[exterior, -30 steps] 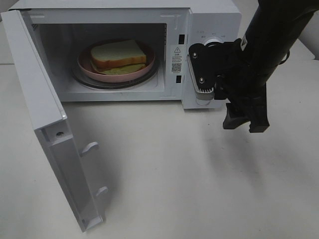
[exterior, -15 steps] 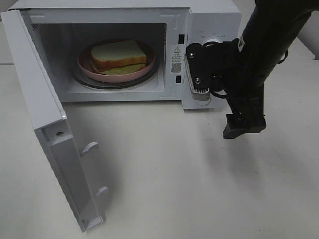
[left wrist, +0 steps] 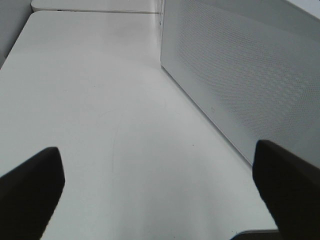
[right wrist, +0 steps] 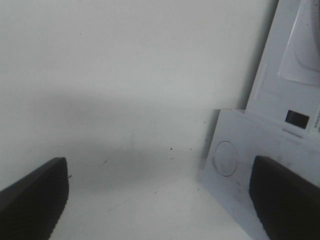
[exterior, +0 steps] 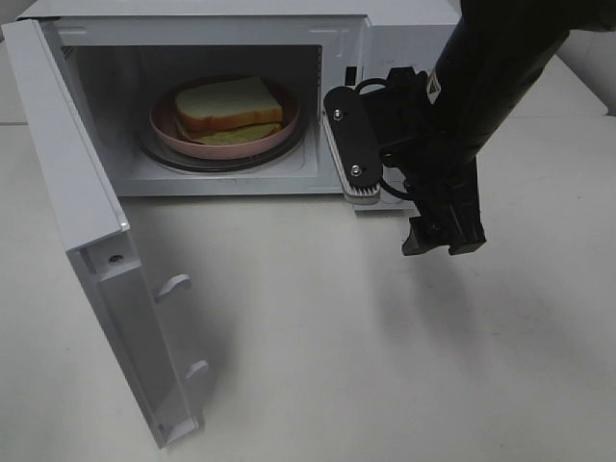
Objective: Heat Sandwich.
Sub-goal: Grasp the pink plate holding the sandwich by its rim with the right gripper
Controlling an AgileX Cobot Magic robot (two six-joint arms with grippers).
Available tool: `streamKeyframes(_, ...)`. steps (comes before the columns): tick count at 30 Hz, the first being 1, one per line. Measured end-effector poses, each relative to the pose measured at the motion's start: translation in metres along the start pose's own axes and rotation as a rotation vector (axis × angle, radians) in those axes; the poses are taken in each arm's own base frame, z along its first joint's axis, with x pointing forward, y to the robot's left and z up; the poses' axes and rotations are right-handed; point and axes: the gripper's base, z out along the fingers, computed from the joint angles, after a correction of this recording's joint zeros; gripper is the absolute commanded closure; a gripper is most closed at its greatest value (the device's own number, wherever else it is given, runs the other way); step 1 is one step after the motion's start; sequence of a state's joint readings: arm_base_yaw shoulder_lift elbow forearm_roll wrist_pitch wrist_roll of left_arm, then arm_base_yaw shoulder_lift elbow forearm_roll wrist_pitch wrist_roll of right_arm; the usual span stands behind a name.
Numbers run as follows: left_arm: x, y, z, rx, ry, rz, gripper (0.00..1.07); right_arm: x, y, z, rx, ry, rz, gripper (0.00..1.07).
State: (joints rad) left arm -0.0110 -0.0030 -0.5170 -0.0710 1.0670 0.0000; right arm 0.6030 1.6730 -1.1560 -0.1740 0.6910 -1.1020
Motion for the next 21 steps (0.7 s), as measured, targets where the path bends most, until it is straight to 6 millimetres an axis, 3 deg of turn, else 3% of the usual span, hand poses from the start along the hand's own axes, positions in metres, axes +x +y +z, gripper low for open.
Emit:
streamKeyframes(15,0.0,0.0,0.0,0.0,0.0,0.0,0.09,-0.018,-0.019,0.006,0.134,-0.068,-0.087,0.17)
streamKeyframes(21,0.0,0.0,0.0,0.0,0.0,0.0,0.09,-0.041,-0.031,0.013,0.163,-0.1,-0.124,0.18)
